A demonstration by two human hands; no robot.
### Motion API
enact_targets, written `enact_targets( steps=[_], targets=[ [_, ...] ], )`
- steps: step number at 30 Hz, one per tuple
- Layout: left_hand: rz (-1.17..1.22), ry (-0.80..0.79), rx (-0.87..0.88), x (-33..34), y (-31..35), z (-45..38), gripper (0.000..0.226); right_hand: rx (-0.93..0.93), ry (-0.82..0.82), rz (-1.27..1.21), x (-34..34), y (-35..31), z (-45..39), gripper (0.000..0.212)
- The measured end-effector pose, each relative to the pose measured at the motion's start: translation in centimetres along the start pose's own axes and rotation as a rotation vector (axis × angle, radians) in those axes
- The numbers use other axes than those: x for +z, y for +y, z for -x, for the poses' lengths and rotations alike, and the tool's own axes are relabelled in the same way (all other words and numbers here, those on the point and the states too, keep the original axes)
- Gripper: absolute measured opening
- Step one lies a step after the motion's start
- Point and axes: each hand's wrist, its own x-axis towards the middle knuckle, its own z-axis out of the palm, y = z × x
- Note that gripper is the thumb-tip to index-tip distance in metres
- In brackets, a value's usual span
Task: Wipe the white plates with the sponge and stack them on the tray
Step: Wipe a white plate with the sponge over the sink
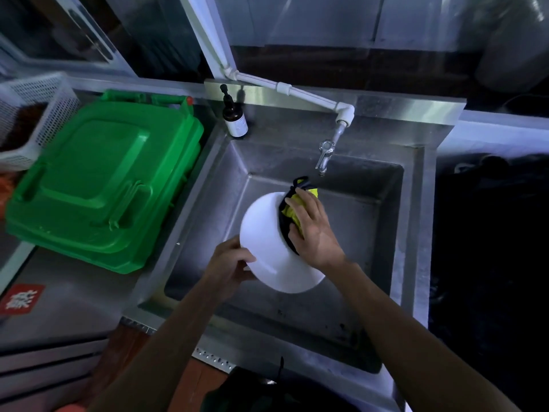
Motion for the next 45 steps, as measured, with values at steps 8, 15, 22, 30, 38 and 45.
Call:
enact_targets(
  steps=[8, 15, 22, 30, 38, 45],
  targets=[
    [0.004, -0.087, -0.021, 0.6, -0.3, 0.6, 0.055, -0.273, -0.079, -0.050, 0.6, -1.6, 0.1, 0.054],
    [0.017, -0.105, -0.009, 0.0, 0.0, 0.3, 0.052, -0.414, -0.100, -0.063, 1.1, -2.8, 2.1, 0.046],
    [0.013, -0.111, -0.035, -0.4, -0.2, 0.8, 0.051, -0.471, -0.098, -0.028, 1.6, -2.8, 2.0, 0.040],
    [0.014, 0.075, -0.014, 0.8, 0.0, 1.1, 0.059, -0.295, 0.003, -0.005, 0.7, -1.4, -0.8, 0.048],
    [0.076, 0.221, 0.059, 1.8, -0.4, 0.5, 0.052, 0.040, 0.071, -0.003, 0.6, 0.6, 0.8, 0.050],
    [0.134, 0.223, 0.078, 3.4, -0.6, 0.1, 0.042, 0.252, 0.173, -0.035, 2.5, 0.0, 4.5, 0.048]
  ],
)
